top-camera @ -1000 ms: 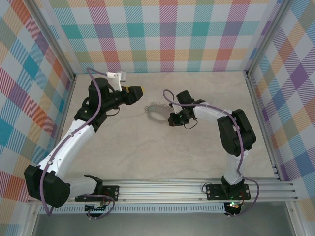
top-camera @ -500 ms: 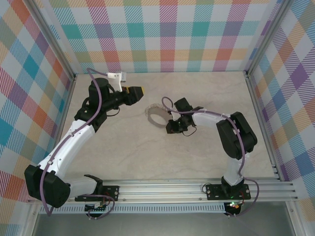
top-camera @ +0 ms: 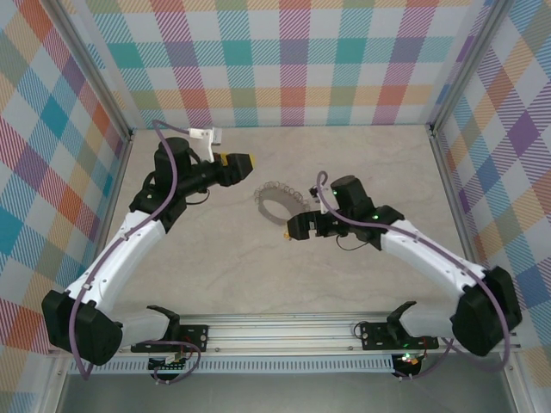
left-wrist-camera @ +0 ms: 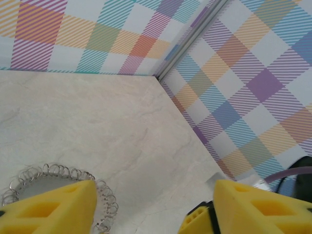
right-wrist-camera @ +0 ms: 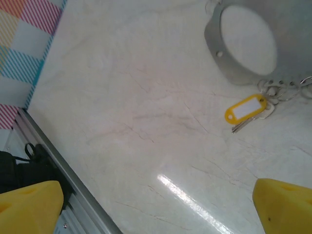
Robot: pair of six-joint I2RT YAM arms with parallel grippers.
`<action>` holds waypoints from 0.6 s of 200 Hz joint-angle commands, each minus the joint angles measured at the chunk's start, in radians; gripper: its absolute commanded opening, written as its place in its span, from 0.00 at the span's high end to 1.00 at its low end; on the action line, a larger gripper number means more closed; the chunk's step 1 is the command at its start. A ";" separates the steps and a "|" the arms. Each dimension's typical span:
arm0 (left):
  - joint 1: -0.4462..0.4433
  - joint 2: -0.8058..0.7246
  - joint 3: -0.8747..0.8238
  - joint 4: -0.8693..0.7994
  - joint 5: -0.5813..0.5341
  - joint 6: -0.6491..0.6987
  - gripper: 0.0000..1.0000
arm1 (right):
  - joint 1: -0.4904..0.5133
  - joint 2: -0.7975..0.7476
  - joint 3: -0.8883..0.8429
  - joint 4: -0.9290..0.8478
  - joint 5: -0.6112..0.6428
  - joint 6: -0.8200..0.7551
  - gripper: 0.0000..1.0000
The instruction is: Put the keys on the keyring
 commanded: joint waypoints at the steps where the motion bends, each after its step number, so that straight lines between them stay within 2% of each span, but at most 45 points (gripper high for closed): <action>1: 0.013 -0.064 -0.024 0.021 0.022 0.000 0.27 | -0.017 -0.071 0.028 -0.095 0.059 0.003 0.00; 19: 0.013 -0.108 -0.036 -0.006 0.007 0.017 0.19 | -0.026 -0.127 0.066 -0.148 0.137 -0.016 0.00; 48: 0.013 -0.199 -0.060 -0.061 -0.103 0.047 0.14 | -0.039 -0.213 0.096 -0.177 0.335 -0.059 0.00; 62: 0.009 -0.245 -0.079 -0.096 -0.211 0.083 0.00 | -0.044 -0.243 0.096 -0.164 0.487 -0.071 0.00; 89: 0.007 -0.321 -0.160 -0.108 -0.415 0.145 0.00 | -0.057 -0.308 0.028 -0.008 0.773 -0.142 0.00; 104: 0.007 -0.359 -0.215 -0.107 -0.476 0.206 0.00 | -0.098 -0.325 -0.029 0.116 0.829 -0.194 0.00; 120: 0.010 -0.403 -0.297 -0.058 -0.589 0.208 0.00 | -0.176 -0.310 -0.070 0.204 0.850 -0.197 0.00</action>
